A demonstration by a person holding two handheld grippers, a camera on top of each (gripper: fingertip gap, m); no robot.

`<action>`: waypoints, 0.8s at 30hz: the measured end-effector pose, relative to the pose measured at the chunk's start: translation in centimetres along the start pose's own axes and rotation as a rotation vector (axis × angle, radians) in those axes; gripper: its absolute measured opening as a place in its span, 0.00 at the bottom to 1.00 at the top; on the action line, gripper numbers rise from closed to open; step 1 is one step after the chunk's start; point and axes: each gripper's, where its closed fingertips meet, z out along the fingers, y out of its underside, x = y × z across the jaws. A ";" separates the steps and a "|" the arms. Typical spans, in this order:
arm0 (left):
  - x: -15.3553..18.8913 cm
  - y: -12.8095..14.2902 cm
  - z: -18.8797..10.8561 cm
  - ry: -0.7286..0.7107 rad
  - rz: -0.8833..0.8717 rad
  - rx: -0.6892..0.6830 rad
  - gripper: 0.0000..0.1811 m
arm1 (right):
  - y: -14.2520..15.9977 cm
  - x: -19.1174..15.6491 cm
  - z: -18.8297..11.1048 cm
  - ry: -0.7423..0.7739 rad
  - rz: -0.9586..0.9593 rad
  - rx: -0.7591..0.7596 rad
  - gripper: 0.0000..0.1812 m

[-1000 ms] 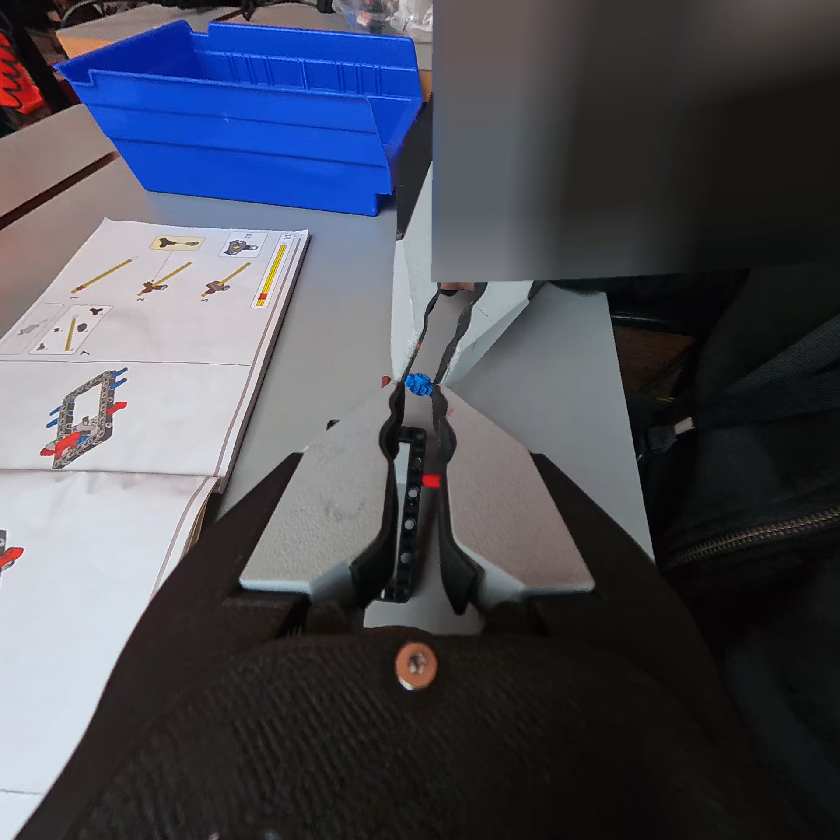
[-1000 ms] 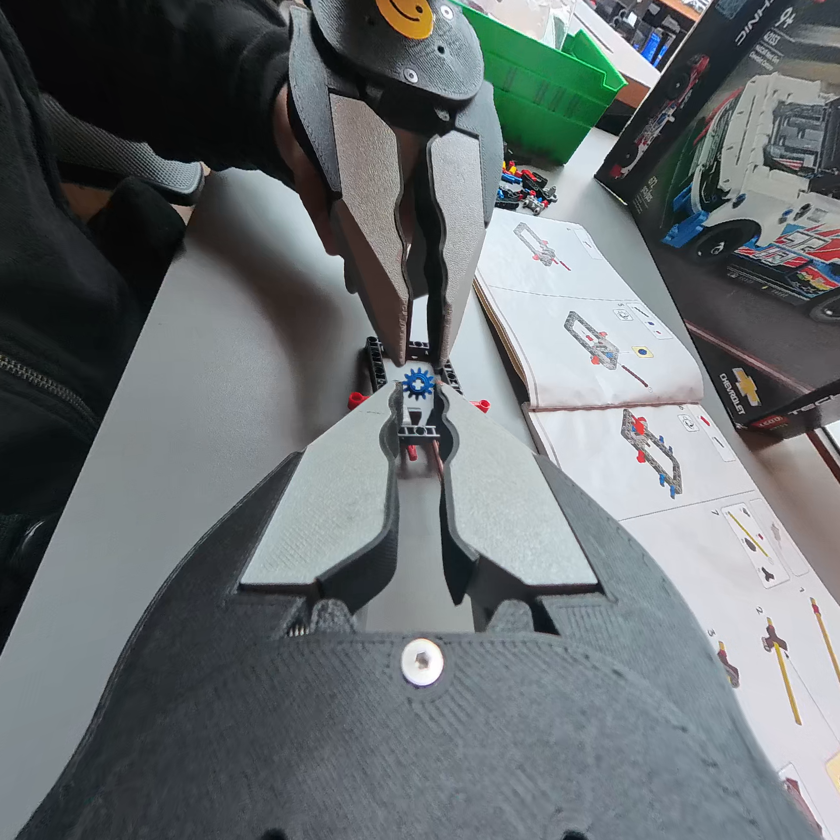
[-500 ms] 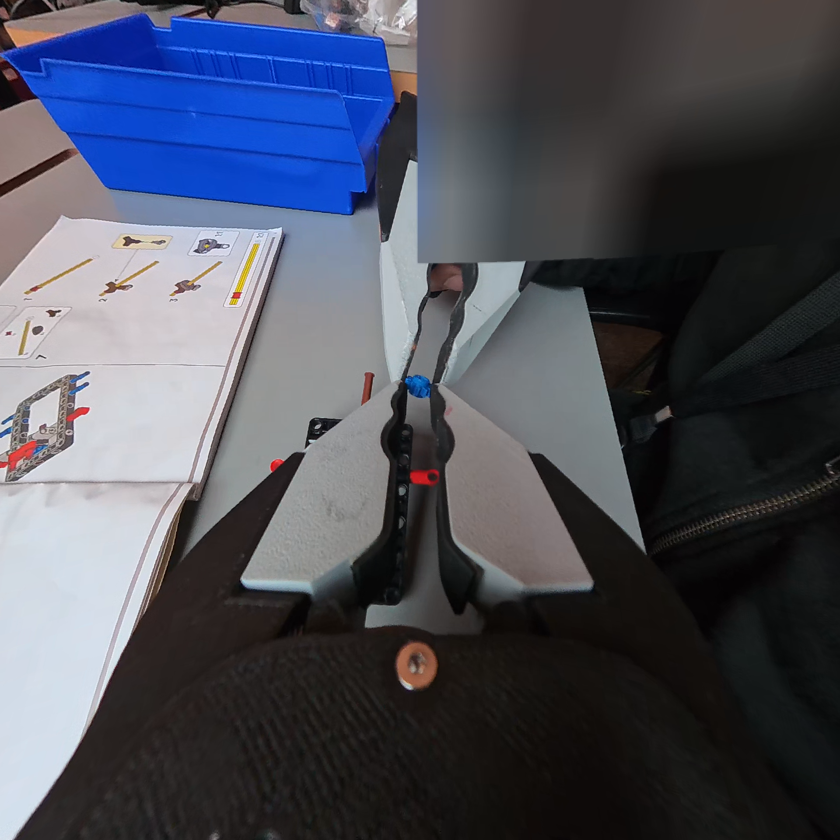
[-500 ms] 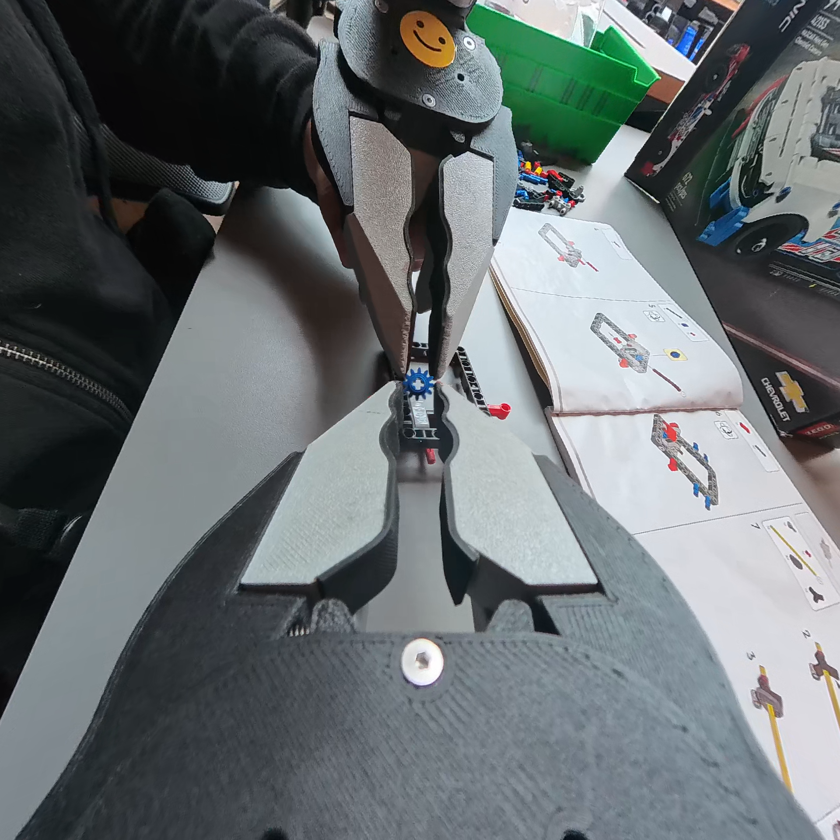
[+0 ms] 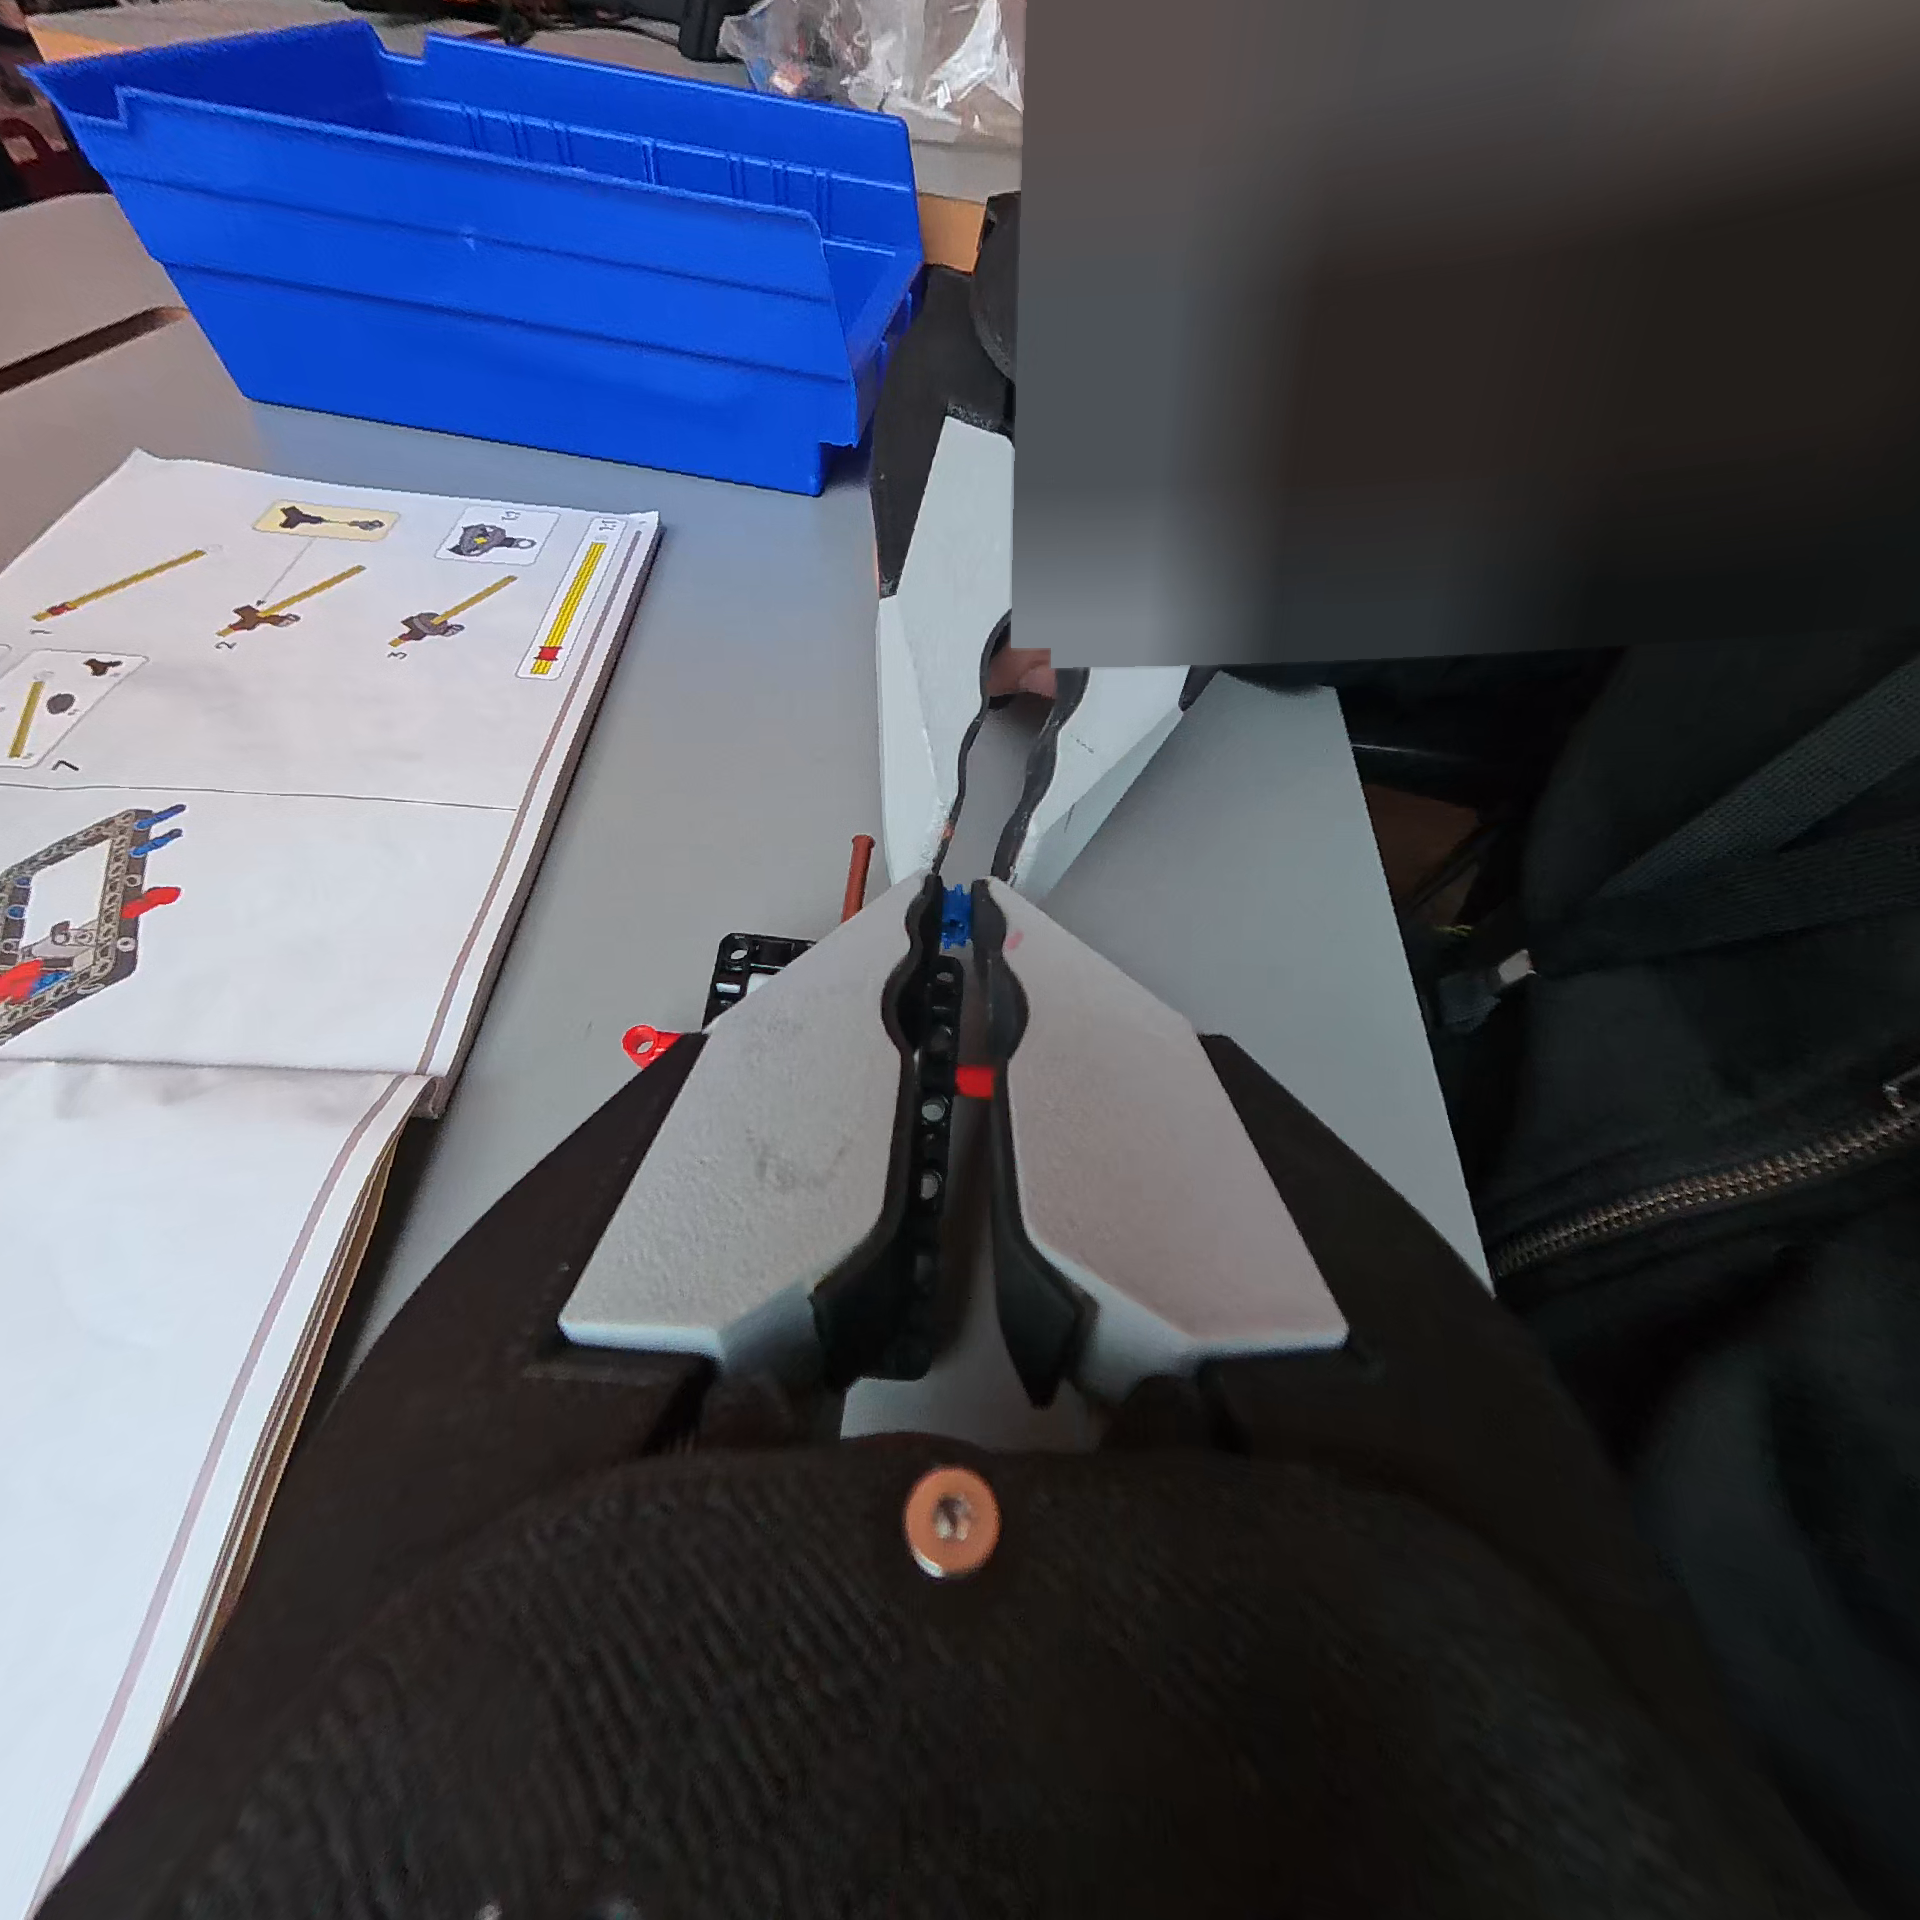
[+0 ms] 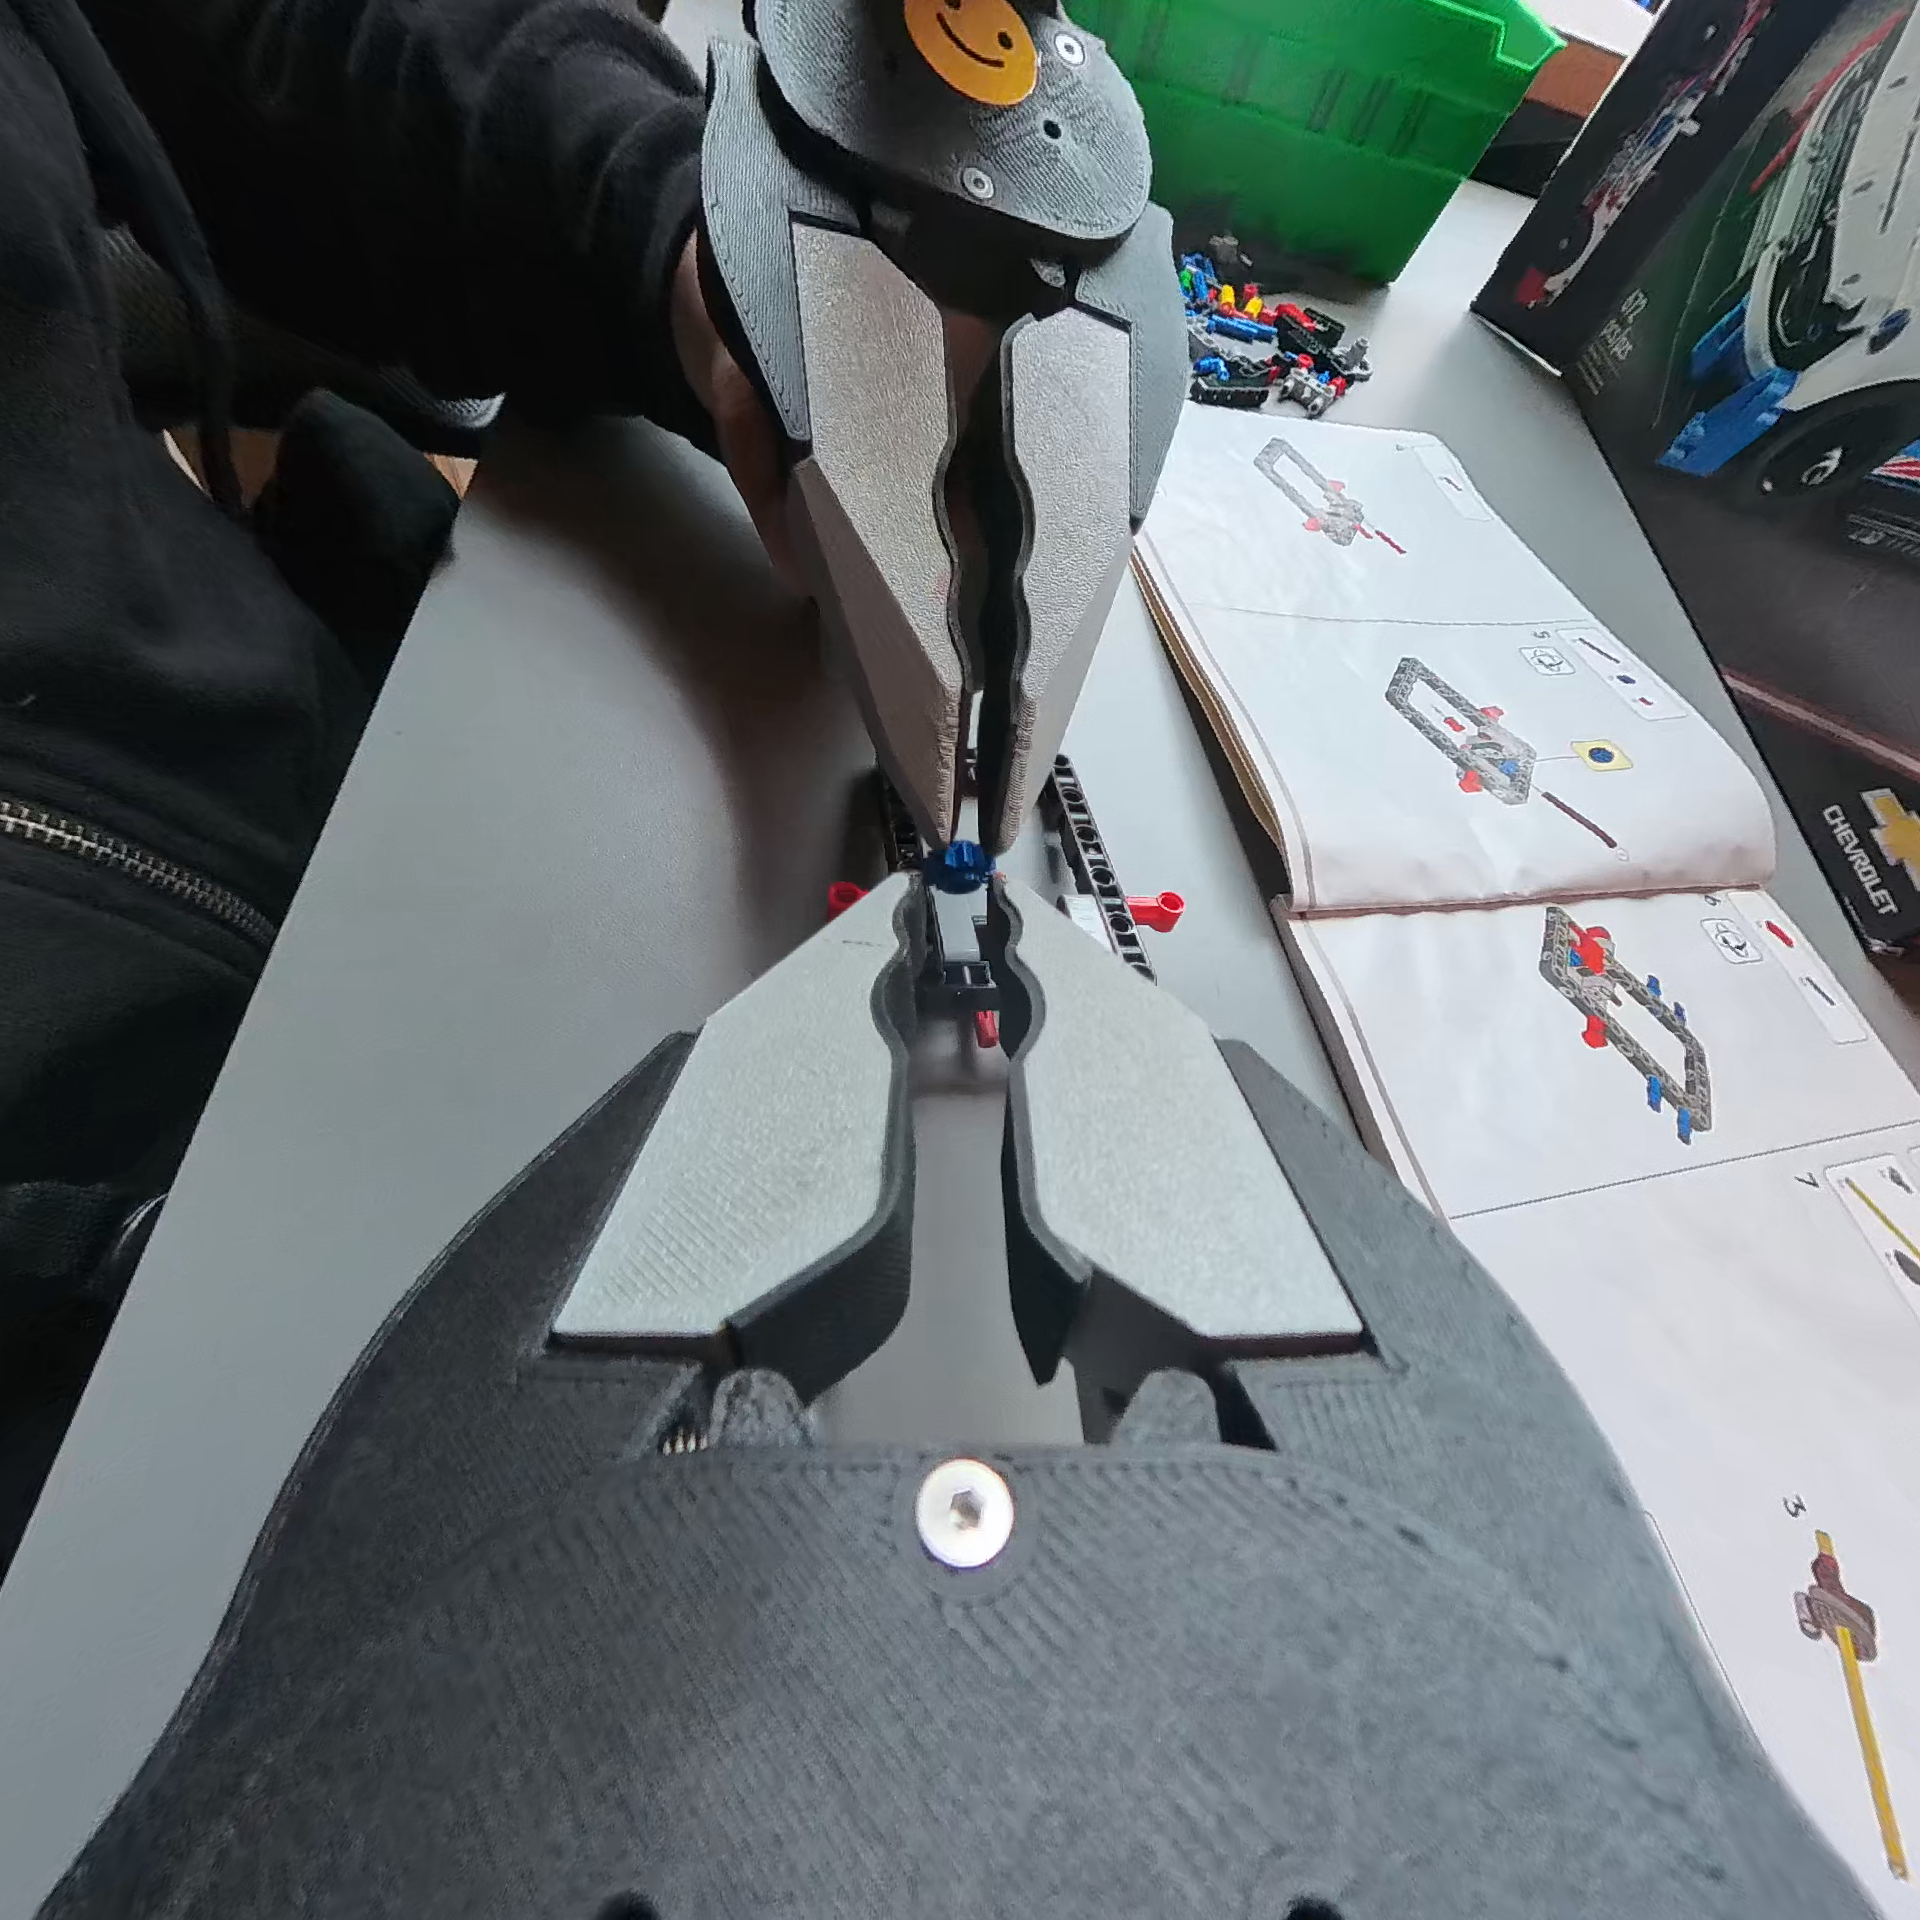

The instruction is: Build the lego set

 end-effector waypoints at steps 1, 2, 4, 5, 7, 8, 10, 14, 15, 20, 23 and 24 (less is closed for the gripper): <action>0.1 0.0 0.0 0.005 0.000 0.004 0.02 | -0.1 -0.1 0.0 0.000 -0.005 0.003 0.04; 0.1 -0.1 -0.1 0.006 -0.002 0.007 0.02 | -0.1 -0.1 -0.1 0.000 -0.008 0.009 0.04; 0.3 0.0 -0.2 0.014 0.007 0.004 0.01 | -0.2 -0.2 -0.1 -0.011 -0.001 0.014 0.04; 0.2 0.0 -0.2 0.008 0.013 0.000 0.01 | -0.2 -0.2 -0.1 -0.011 0.001 0.012 0.04; 0.0 0.2 -0.4 -0.007 0.024 -0.008 0.05 | -0.2 0.0 -0.3 0.005 -0.007 0.013 0.04; -0.2 0.2 -0.5 -0.018 0.025 -0.013 0.07 | -0.1 0.2 -0.5 0.011 -0.007 0.014 0.04; -0.6 0.3 -0.7 -0.037 0.024 -0.016 0.09 | -0.1 0.6 -0.8 0.023 0.005 0.018 0.04; -1.4 0.6 -1.1 -0.083 0.073 -0.012 0.09 | 0.3 2.2 -1.8 0.090 0.033 0.017 0.04; -1.5 0.5 -1.1 -0.086 0.075 -0.003 0.10 | 0.3 2.8 -2.2 0.111 0.046 0.026 0.04; -2.1 -0.6 -1.7 -0.119 0.090 0.068 0.11 | 0.2 3.2 -2.7 0.019 0.211 0.089 0.04; -1.5 -1.1 -1.6 -0.141 0.192 0.071 0.11 | 0.3 2.8 -1.8 -0.052 0.279 0.081 0.04; -1.3 -1.0 -1.4 -0.157 0.242 0.061 0.11 | 0.2 2.6 -1.6 -0.068 0.282 0.081 0.04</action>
